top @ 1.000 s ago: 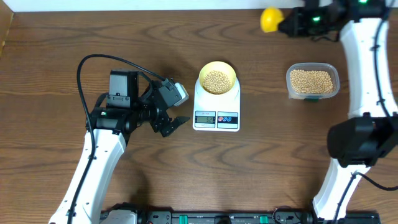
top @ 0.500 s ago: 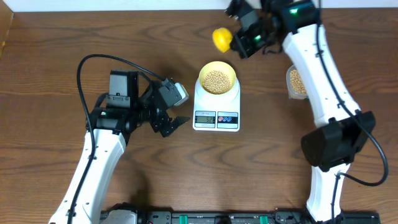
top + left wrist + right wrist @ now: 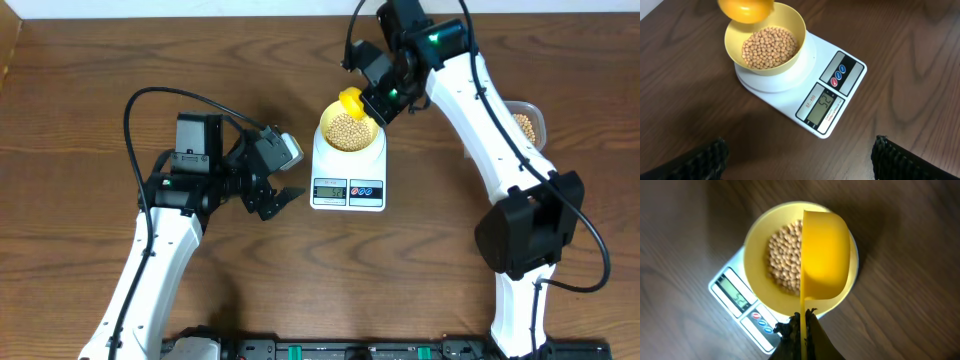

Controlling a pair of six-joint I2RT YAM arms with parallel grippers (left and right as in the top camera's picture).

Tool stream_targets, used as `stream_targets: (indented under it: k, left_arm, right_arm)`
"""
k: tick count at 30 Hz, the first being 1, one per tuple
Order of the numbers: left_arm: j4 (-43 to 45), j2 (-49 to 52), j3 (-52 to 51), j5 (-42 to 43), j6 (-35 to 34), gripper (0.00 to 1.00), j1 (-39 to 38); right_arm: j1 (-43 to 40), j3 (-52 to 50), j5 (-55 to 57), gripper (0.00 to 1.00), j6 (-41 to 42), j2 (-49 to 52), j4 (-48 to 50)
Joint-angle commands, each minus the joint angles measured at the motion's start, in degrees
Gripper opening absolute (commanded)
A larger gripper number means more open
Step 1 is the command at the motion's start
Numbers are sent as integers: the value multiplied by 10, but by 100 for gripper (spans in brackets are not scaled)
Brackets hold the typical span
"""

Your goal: Scoop item into bowl and weigh 50g on scale

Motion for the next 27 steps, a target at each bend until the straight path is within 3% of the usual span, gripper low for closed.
stream_targets:
  k: [1, 27]
  left_arm:
    - [0, 2, 17, -3, 10, 93, 2]
    - [0, 2, 17, -3, 10, 93, 2]
  right_arm:
    - [1, -16, 16, 1, -17, 1, 12]
    - [52, -66, 118, 1, -40, 1, 68]
